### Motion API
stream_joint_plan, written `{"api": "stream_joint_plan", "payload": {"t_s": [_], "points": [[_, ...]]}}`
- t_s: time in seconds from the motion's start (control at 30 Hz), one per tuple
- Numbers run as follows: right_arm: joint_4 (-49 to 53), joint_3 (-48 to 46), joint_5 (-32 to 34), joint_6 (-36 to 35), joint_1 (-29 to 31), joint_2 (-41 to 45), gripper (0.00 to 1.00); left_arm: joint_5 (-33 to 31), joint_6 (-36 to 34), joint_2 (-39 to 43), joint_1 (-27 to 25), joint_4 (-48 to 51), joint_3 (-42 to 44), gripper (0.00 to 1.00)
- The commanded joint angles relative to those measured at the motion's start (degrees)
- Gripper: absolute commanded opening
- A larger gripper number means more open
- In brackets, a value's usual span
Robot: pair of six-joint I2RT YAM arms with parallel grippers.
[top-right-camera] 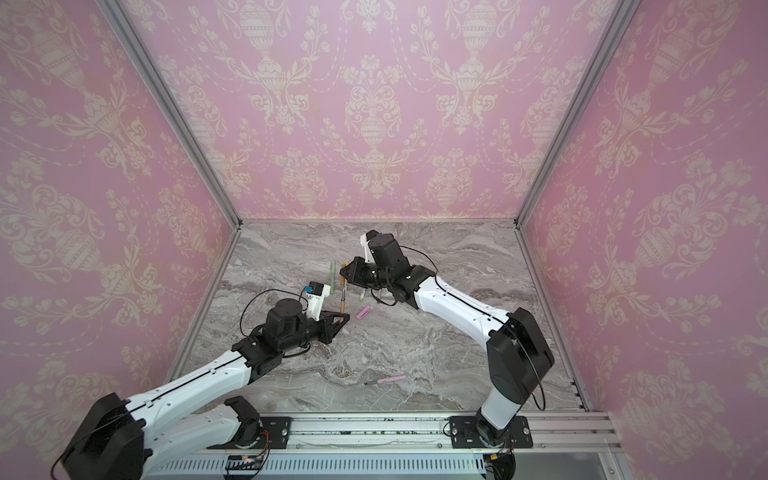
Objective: Insert the pens into the pen caps
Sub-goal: 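Lower the tan cap onto the fountain pen nib and press it down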
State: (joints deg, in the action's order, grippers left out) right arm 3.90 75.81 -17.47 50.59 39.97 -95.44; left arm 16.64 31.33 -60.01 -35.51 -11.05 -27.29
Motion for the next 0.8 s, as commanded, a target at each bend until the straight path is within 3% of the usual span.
{"api": "stream_joint_plan", "payload": {"t_s": [0.0,0.5,0.77], "points": [[2.7,1.1,-0.2,-2.2,1.1,0.0,0.00,-1.4,-1.1,1.1,-0.4,-0.7,-0.9,0.00],[3.9,-0.5,3.5,-5.3,1.1,1.7,0.00,-2.0,-1.0,1.6,-0.4,-0.3,-0.7,0.00],[3.7,-1.5,2.1,-5.8,2.5,2.1,0.00,-3.1,-0.8,1.7,-0.4,-1.2,-1.1,0.00]]}}
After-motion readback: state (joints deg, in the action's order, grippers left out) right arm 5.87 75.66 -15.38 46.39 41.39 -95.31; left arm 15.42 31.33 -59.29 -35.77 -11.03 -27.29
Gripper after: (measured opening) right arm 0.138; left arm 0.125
